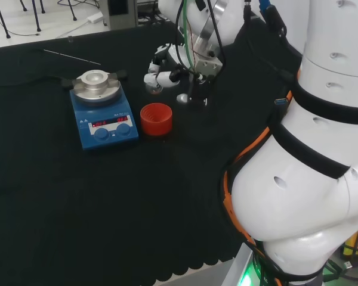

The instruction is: Place the round-bottom flask on the heater.

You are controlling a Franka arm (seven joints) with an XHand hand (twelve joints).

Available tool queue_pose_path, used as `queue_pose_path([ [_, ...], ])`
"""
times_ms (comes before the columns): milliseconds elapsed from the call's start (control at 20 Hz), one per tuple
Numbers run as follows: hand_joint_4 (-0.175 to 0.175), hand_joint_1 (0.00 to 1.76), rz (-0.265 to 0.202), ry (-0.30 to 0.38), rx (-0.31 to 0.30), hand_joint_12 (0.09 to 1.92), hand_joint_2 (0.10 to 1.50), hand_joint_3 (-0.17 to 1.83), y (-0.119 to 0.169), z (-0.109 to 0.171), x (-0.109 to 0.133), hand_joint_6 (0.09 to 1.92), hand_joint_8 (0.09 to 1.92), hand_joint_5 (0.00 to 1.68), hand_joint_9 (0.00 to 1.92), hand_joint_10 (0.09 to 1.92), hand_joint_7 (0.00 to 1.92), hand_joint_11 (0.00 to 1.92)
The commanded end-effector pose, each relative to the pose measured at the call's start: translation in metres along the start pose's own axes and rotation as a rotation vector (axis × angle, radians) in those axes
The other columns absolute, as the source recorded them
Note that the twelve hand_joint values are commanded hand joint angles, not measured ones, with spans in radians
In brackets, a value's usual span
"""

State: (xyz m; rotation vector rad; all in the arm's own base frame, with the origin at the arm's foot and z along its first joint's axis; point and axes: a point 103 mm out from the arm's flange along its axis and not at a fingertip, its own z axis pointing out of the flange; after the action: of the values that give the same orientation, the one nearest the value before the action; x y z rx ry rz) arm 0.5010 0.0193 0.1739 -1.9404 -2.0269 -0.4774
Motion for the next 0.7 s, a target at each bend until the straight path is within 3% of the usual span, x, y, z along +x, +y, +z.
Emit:
queue_pose_path([
  [50, 0.175, 1.02, -0.013, -0.015, 0.011, 1.33, 1.06, 0.1, -0.003, -0.006, 0.01, 1.01, 0.57, 1.0, 0.5, 0.63, 0.31, 0.05],
  [300, 0.175, 1.02, -0.021, -0.014, 0.015, 1.33, 1.06, 0.1, 0.007, -0.011, 0.018, 1.01, 0.57, 1.0, 0.5, 0.63, 0.31, 0.05],
  [450, 0.175, 1.02, -0.02, 0.031, 0.014, 1.33, 1.06, 0.11, 0.019, -0.015, 0.023, 1.01, 0.57, 1.0, 0.5, 0.63, 0.31, 0.05],
  [700, 0.175, 1.02, -0.05, 0.016, 0.015, 1.33, 1.05, 0.11, 0.042, -0.019, 0.038, 1.01, 0.56, 1.0, 0.49, 0.63, 0.31, 0.05],
])
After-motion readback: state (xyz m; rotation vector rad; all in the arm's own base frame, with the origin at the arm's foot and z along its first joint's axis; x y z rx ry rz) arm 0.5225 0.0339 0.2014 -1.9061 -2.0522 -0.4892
